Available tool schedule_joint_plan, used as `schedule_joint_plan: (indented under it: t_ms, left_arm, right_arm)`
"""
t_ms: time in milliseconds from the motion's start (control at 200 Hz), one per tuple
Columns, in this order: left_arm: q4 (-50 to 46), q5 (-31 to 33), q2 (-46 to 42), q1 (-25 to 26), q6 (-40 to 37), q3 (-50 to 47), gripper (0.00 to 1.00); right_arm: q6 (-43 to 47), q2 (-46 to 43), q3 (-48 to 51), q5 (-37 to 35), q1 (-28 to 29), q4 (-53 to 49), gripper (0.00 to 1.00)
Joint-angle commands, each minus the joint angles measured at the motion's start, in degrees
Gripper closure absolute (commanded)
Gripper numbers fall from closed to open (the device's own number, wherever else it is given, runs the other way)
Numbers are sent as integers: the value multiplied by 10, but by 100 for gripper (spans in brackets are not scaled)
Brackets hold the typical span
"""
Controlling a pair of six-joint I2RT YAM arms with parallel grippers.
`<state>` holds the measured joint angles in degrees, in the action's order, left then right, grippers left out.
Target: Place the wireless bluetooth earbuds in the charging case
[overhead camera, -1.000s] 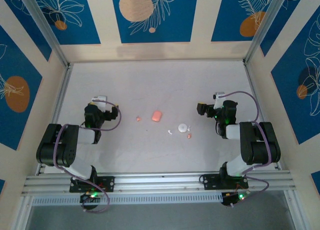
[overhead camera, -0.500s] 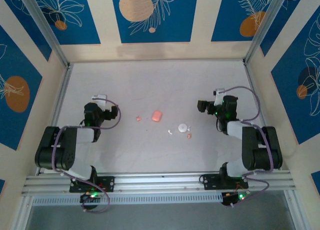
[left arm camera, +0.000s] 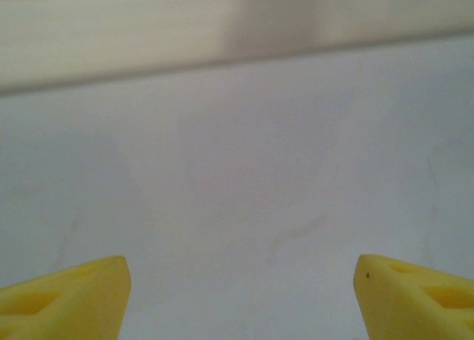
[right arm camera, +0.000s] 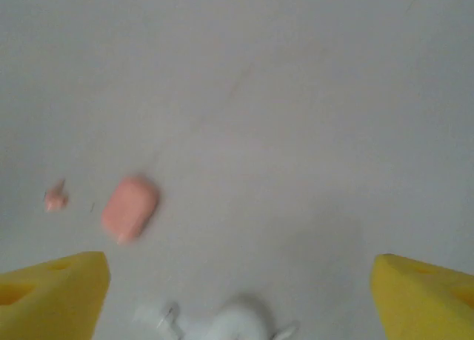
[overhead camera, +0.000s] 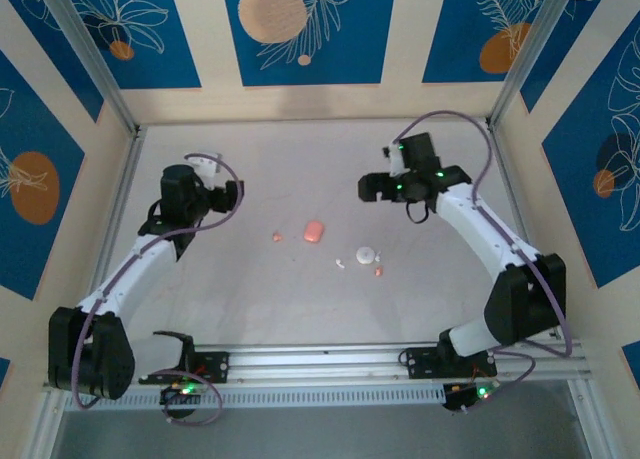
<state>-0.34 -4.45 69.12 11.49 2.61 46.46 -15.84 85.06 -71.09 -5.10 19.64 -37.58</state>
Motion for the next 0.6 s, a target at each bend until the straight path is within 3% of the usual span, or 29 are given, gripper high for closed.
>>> schedule_joint_plan:
  t_ms: [0, 245, 595]
  left_arm:
    - [-119, -22, -2, 22, 28, 12, 23]
    - [-123, -3, -17, 43, 35, -24, 23]
    - [-124, 4, -26, 46, 51, -51, 23]
  right_arm:
    - [-41, 37, -8, 59, 26, -152, 20]
    - [-84, 79, 17, 65, 53, -169, 24]
    - [-94, 180, -20, 4, 85, -195, 29]
